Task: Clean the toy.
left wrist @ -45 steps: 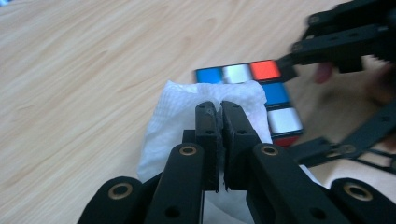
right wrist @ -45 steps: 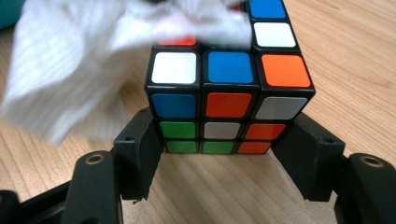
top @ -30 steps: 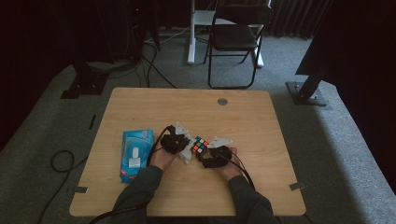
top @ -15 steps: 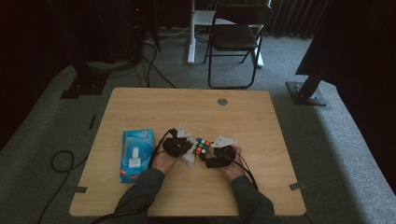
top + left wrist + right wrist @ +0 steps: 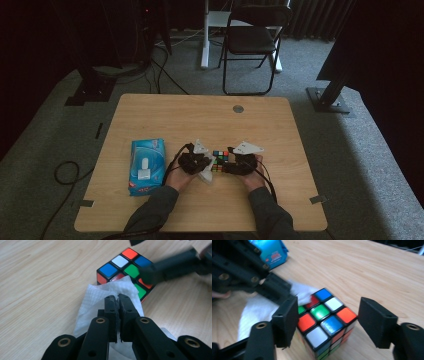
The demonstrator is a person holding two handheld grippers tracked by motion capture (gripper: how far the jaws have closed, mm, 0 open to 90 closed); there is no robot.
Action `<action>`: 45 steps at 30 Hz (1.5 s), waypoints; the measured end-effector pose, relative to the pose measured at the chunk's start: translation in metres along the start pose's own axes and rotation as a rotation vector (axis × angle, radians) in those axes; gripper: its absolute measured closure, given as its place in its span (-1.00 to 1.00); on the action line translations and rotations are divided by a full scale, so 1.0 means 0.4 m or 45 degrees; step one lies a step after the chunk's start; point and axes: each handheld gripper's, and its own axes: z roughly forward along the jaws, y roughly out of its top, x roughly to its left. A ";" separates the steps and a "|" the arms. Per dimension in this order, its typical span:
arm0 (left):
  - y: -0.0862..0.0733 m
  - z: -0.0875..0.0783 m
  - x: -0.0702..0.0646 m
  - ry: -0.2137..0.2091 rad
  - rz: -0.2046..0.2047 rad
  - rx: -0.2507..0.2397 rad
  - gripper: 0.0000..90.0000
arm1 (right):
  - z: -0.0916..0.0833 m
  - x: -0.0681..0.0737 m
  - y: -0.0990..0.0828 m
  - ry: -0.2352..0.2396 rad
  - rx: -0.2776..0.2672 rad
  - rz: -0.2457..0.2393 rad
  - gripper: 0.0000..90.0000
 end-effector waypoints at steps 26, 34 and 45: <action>0.032 0.022 0.021 0.052 -0.069 -0.038 0.93 | -0.006 -0.018 0.006 0.015 0.078 0.164 0.14; 0.028 0.023 0.016 0.033 -0.089 -0.051 0.92 | 0.003 -0.009 0.016 -0.015 0.103 0.164 -0.01; 0.032 0.014 0.018 0.074 -0.096 -0.083 0.93 | 0.001 -0.007 0.021 -0.033 0.140 0.151 0.01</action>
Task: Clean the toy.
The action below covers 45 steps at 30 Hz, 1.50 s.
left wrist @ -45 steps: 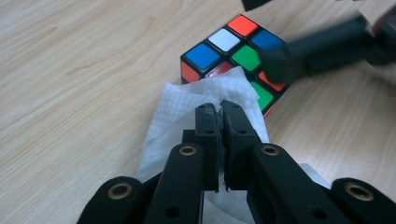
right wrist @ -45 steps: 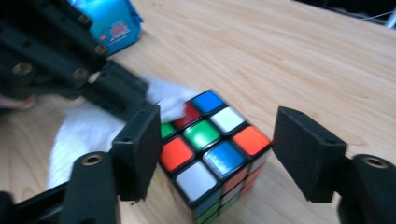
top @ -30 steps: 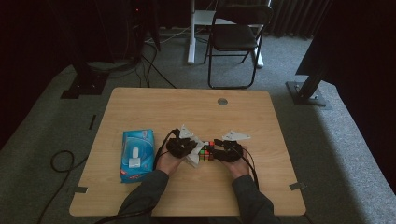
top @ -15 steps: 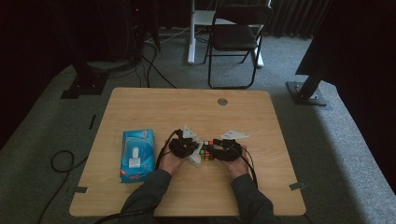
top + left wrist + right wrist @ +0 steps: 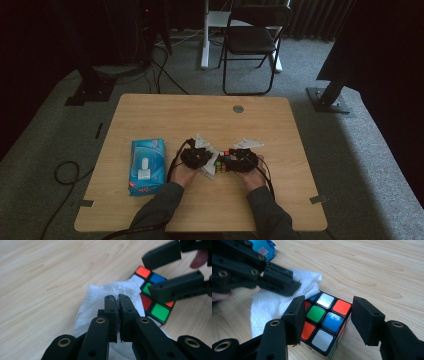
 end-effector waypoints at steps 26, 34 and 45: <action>-0.011 0.011 -0.031 0.061 -0.022 0.025 0.93 | -0.004 0.010 -0.007 -0.025 -0.020 0.018 0.11; -0.016 0.013 -0.028 0.059 -0.078 0.014 0.93 | -0.004 0.011 -0.010 -0.029 -0.028 0.029 0.12; -0.039 0.032 -0.027 0.052 -0.117 0.037 0.93 | -0.004 0.012 -0.011 -0.031 -0.031 0.031 0.12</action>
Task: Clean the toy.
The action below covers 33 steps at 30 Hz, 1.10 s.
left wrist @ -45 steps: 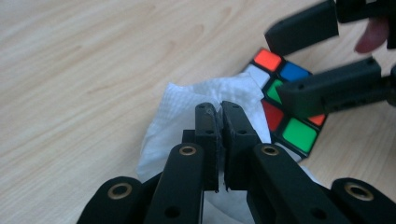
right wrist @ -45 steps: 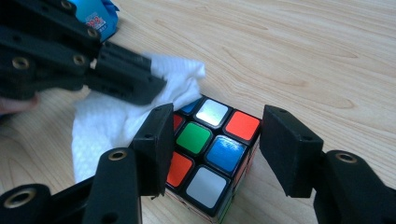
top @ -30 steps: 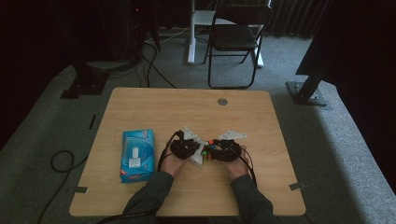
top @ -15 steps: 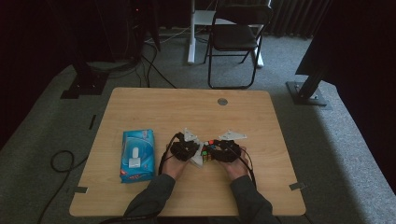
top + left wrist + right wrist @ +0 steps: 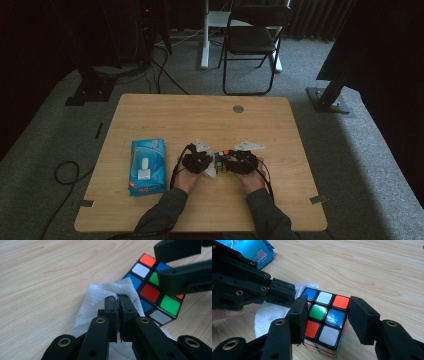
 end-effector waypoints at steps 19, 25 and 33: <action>-0.021 0.036 0.005 -0.020 0.014 0.056 0.91 | -0.001 -0.004 -0.001 -0.011 -0.007 0.013 0.12; -0.003 -0.011 0.002 -0.034 0.017 -0.029 0.91 | -0.001 -0.005 -0.002 -0.006 -0.009 0.021 0.12; 0.008 -0.044 -0.014 -0.064 0.038 -0.052 0.91 | 0.000 -0.007 -0.004 0.000 -0.011 0.037 0.12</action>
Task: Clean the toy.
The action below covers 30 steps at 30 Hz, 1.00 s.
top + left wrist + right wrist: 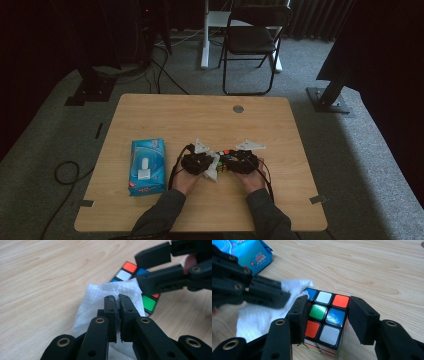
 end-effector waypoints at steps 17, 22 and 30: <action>-0.017 0.031 -0.005 0.000 -0.009 0.070 0.91 | 0.000 -0.001 -0.002 0.004 -0.006 0.012 0.13; -0.036 0.065 0.001 0.004 -0.015 0.112 0.91 | 0.001 -0.004 -0.002 0.001 -0.010 0.026 0.13; -0.043 0.087 0.000 0.052 0.014 0.127 0.90 | 0.001 -0.004 -0.002 -0.008 -0.012 0.030 0.13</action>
